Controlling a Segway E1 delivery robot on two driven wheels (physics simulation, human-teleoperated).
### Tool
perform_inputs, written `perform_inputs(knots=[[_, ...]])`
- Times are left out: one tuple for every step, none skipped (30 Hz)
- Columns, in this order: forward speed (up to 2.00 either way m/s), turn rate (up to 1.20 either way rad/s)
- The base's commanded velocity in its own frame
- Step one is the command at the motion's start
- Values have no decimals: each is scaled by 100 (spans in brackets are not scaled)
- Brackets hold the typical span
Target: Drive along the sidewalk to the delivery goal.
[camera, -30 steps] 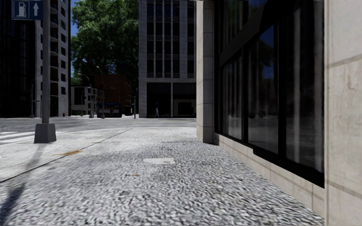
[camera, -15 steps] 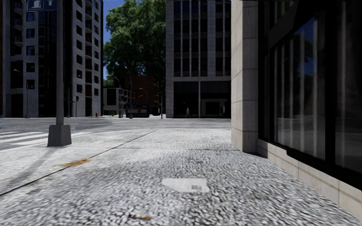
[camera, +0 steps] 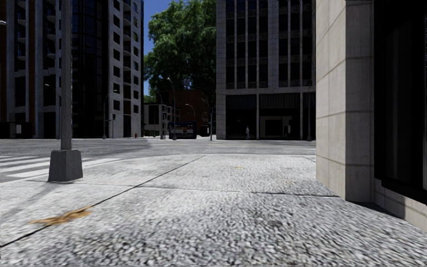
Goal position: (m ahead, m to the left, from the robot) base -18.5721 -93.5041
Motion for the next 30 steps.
perform_inputs(knots=[[200, 0], [200, 0], [200, 0], [200, 0], [200, 0], [200, 0], [200, 0], [200, 0], [200, 0], [200, 0], [200, 0], [200, 0], [200, 0], [199, 0], [199, 0], [196, -10], [180, -21], [169, -24], [166, -25], [166, -25], [165, -25], [165, -25], [165, -21], [165, -18], [165, -18], [164, -19], [162, -26], [151, -34], [131, -43], [131, -43]])
